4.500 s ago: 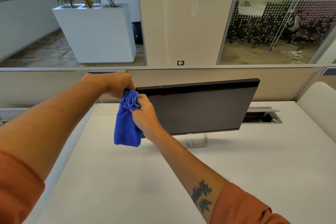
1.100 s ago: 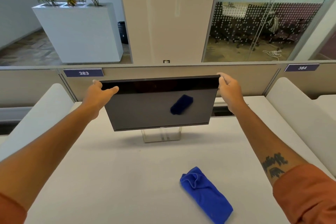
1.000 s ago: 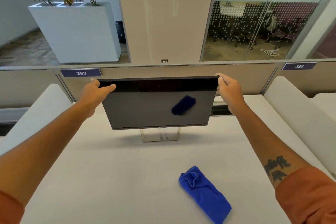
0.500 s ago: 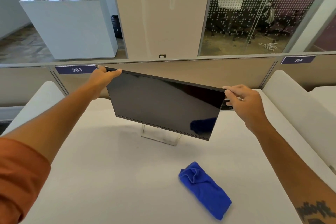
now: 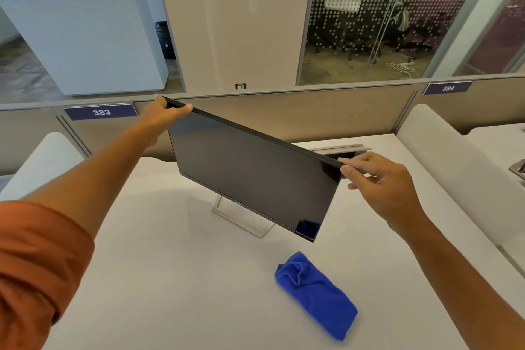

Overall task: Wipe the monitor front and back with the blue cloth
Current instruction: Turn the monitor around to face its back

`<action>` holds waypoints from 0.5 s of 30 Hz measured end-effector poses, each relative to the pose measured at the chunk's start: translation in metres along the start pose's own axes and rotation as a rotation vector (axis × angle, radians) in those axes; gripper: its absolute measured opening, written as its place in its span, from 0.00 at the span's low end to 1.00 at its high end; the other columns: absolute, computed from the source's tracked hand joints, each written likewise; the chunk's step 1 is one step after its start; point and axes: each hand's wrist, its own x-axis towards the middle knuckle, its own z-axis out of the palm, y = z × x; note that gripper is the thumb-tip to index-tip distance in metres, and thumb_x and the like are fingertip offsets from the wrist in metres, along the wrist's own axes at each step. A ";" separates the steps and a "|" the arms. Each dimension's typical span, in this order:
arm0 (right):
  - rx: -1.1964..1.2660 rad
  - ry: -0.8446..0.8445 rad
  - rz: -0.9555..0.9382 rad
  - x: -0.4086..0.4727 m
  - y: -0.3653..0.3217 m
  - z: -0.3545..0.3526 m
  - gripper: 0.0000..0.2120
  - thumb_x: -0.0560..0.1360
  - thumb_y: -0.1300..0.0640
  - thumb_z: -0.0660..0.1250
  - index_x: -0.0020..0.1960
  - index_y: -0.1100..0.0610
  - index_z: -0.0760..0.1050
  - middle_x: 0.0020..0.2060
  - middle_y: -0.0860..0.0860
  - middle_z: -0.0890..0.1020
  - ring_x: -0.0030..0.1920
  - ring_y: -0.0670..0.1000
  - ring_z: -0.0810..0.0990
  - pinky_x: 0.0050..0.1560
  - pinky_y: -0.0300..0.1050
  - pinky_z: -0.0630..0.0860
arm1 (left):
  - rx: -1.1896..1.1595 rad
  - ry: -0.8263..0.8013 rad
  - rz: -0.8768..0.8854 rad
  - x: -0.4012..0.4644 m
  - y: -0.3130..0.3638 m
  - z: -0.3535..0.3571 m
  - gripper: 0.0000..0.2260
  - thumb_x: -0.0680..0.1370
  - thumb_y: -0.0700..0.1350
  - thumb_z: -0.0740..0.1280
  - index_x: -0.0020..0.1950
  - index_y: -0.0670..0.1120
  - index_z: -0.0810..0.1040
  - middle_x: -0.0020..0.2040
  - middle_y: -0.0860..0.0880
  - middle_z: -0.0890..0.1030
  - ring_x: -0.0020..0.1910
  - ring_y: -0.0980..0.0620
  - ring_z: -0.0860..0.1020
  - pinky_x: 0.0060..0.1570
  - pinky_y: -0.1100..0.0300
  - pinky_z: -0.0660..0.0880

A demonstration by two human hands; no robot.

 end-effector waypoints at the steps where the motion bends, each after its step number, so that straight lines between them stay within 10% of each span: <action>1: -0.010 -0.019 0.003 0.003 -0.001 -0.002 0.12 0.80 0.55 0.73 0.62 0.57 0.87 0.50 0.48 0.86 0.49 0.50 0.86 0.46 0.44 0.88 | -0.016 0.012 -0.004 -0.002 -0.001 0.002 0.31 0.70 0.67 0.73 0.63 0.48 0.70 0.57 0.50 0.75 0.57 0.47 0.71 0.52 0.51 0.68; 8: -0.072 -0.138 0.019 0.058 -0.027 -0.005 0.06 0.81 0.51 0.74 0.52 0.52 0.89 0.40 0.44 0.88 0.43 0.50 0.86 0.46 0.50 0.86 | -0.110 0.338 0.236 -0.087 -0.004 0.054 0.24 0.77 0.53 0.72 0.67 0.41 0.78 0.59 0.44 0.84 0.58 0.51 0.82 0.62 0.49 0.78; 11: -0.096 -0.227 -0.022 0.101 -0.058 0.026 0.07 0.80 0.53 0.75 0.55 0.54 0.89 0.42 0.47 0.89 0.42 0.47 0.86 0.46 0.45 0.85 | -0.059 0.263 0.574 -0.151 0.000 0.102 0.10 0.80 0.45 0.68 0.60 0.46 0.84 0.48 0.53 0.86 0.46 0.60 0.84 0.49 0.56 0.83; 15: -0.117 -0.378 -0.101 0.147 -0.097 0.087 0.08 0.80 0.54 0.75 0.57 0.56 0.88 0.43 0.49 0.88 0.37 0.41 0.81 0.41 0.35 0.82 | 0.146 0.123 0.884 -0.212 0.025 0.173 0.12 0.81 0.40 0.64 0.63 0.48 0.79 0.62 0.52 0.75 0.64 0.58 0.72 0.61 0.64 0.73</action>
